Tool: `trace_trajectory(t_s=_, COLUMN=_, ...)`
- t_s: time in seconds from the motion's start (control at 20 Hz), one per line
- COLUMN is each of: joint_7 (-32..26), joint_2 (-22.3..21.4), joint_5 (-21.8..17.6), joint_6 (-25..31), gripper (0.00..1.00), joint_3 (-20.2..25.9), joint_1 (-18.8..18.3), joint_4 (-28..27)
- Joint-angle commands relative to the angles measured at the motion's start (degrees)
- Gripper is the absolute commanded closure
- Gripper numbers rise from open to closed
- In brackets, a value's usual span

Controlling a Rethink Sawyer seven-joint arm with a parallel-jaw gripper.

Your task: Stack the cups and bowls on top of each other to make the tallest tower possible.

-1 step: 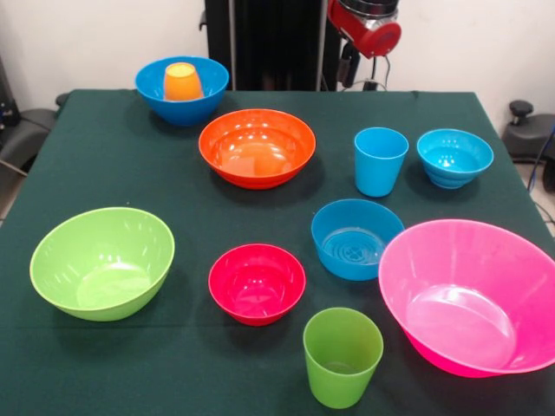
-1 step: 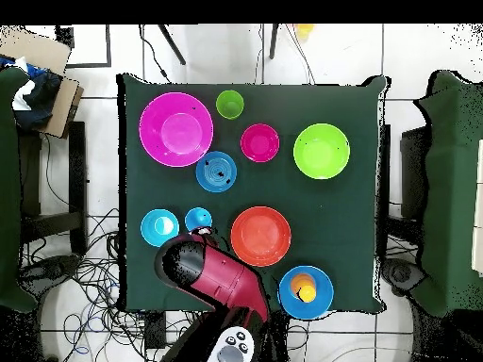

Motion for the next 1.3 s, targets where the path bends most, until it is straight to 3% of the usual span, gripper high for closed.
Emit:
trace_trajectory(t_s=0.05, joint_7=5.18, joint_2=3.56, joint_5=-3.01, joint_6=-2.16, gripper=1.00, joint_3=4.78, joint_1=0.32, joint_4=-0.60)
trace_trajectory(t_s=1.3, joint_7=4.95, joint_2=3.79, joint_5=-3.43, joint_6=-0.33, gripper=1.00, joint_3=3.76, joint_1=0.59, joint_4=-1.51)
